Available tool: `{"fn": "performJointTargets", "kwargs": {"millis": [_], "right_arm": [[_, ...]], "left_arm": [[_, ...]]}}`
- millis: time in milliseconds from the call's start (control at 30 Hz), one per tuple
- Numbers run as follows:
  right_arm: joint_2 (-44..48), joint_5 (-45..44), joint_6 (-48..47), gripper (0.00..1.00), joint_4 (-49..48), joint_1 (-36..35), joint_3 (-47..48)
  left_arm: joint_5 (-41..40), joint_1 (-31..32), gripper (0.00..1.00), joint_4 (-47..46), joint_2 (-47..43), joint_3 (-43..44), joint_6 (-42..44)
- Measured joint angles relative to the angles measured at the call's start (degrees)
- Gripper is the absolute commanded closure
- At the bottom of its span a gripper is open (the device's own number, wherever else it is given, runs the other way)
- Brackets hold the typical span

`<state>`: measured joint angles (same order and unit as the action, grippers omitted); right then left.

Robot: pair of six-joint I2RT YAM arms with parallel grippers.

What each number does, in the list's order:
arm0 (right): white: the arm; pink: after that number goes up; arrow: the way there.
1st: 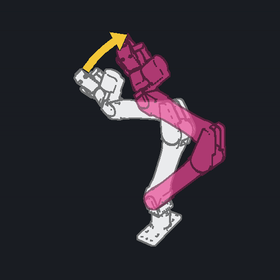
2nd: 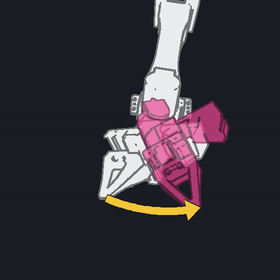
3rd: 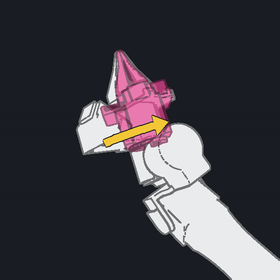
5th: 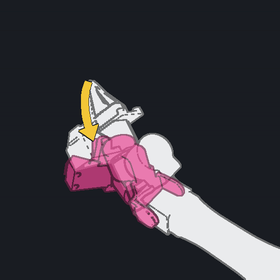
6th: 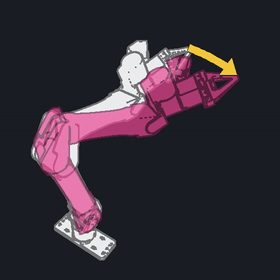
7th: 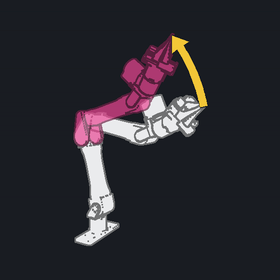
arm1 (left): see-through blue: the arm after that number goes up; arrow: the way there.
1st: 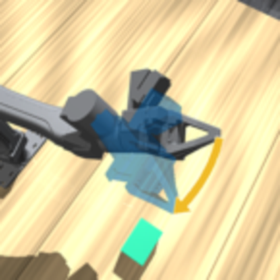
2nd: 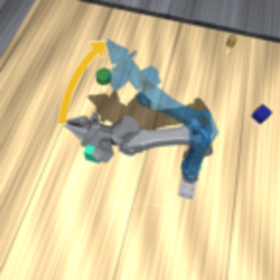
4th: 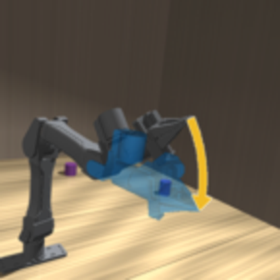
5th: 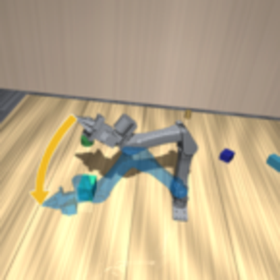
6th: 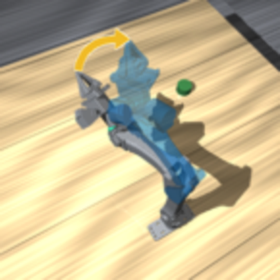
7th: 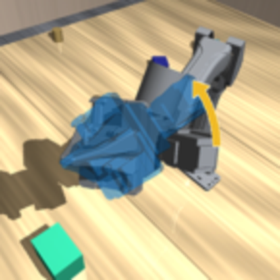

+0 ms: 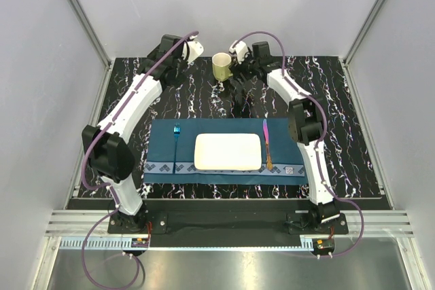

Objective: Set the dinner table for one person
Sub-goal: Move the cup to the center of the board.

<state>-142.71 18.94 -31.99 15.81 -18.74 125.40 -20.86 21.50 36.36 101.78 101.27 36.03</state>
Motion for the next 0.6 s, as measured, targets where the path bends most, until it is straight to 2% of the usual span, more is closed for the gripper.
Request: {"fn": "performJointTargets", "kwargs": {"millis": [600], "right_arm": [[0.0, 5.03, 4.31, 0.26, -1.49, 1.25, 0.04]], "left_arm": [[-2.4, 1.77, 0.01, 0.0, 1.2, 2.27, 2.8]]}}
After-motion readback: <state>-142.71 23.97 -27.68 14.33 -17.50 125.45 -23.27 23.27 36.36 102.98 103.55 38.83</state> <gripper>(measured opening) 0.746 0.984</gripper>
